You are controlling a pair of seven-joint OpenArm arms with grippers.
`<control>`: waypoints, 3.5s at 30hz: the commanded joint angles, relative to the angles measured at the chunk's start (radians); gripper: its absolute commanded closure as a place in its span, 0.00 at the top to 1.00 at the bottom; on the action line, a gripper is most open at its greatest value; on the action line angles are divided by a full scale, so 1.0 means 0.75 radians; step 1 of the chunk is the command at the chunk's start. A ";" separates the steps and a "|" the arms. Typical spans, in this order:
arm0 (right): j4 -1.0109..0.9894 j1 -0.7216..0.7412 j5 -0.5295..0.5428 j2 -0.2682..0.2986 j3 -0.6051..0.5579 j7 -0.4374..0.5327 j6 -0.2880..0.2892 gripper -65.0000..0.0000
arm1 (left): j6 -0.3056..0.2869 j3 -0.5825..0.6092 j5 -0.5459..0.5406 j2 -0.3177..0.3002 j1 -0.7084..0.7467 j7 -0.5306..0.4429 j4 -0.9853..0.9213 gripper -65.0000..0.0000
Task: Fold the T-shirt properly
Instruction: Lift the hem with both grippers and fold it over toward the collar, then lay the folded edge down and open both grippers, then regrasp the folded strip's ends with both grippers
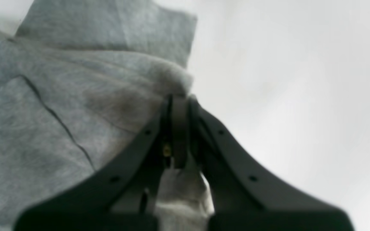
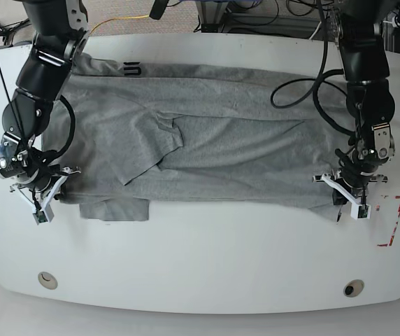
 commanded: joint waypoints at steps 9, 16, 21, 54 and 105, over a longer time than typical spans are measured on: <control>0.404 -0.163 0.004 -0.015 0.084 -0.179 -0.003 0.00 | 0.001 -0.007 -0.002 -0.049 0.147 -0.032 0.276 0.00; 0.496 -0.241 0.004 -0.015 0.111 -0.255 -0.003 0.00 | -0.083 -0.109 -0.002 -0.090 0.204 0.068 0.333 0.00; 0.609 -0.339 0.004 -0.064 0.184 -0.296 -0.003 0.00 | -0.281 -0.234 0.000 -0.074 0.213 0.224 0.427 0.00; 0.887 -0.736 0.004 -0.210 0.322 -0.333 -0.003 0.00 | -0.449 -0.525 0.006 -0.039 0.656 0.365 0.767 0.00; 0.332 -0.408 0.200 -0.191 0.115 -0.243 -0.003 0.85 | -0.451 -0.516 0.010 0.026 0.683 0.437 0.812 0.65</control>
